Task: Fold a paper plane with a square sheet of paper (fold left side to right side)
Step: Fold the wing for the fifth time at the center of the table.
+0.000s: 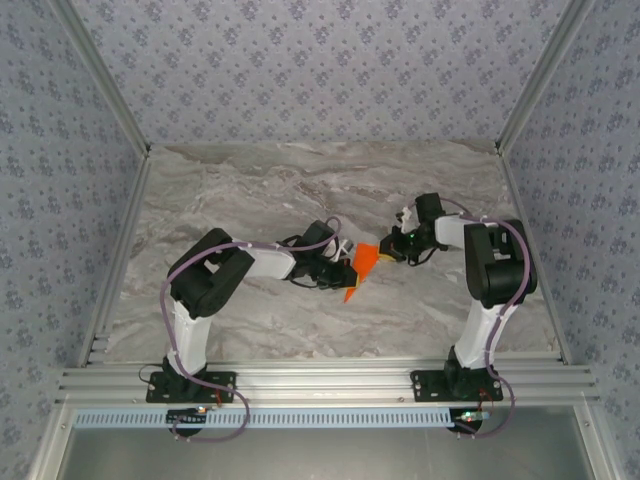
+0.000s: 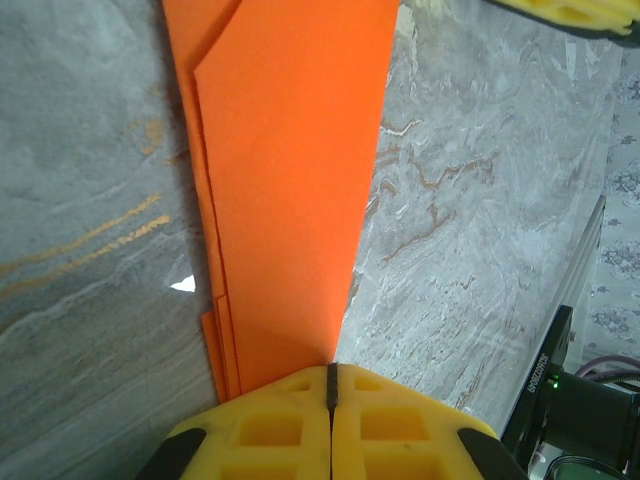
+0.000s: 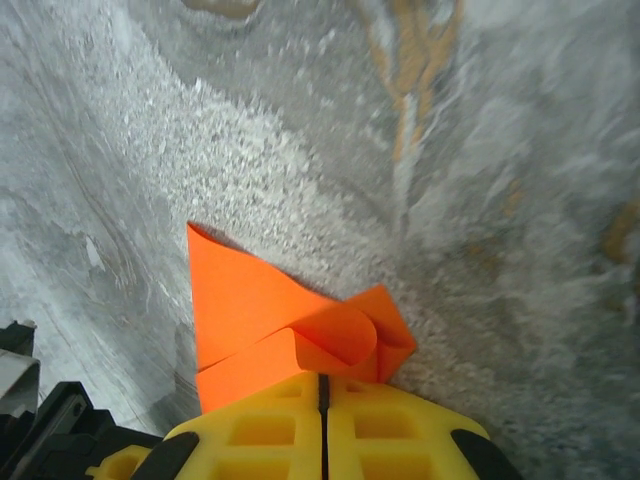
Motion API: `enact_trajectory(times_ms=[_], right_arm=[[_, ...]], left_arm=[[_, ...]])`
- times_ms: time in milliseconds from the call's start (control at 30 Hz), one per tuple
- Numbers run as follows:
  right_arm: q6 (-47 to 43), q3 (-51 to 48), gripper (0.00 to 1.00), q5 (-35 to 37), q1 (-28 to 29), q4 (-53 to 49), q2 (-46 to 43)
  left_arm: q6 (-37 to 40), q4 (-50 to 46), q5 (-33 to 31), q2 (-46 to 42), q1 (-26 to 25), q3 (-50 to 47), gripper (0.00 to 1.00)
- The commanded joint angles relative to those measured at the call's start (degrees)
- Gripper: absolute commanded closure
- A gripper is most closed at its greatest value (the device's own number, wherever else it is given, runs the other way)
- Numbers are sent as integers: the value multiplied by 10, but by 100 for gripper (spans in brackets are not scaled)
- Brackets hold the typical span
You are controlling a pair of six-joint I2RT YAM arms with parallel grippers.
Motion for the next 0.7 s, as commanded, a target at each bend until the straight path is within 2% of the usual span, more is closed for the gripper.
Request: enact_trajectory(times_ms=[0, 300, 467, 667], right_arm=[[10, 21, 92, 89, -40, 41, 26], [22, 52, 91, 82, -53, 28, 38], [10, 61, 91, 87, -61, 13, 10], [9, 19, 91, 74, -20, 24, -59]], left_arm=[[5, -56, -58, 57, -11, -23, 95], [6, -56, -58, 54, -11, -22, 95], [7, -54, -57, 51, -11, -22, 94], [8, -51, -57, 48, -12, -23, 94]])
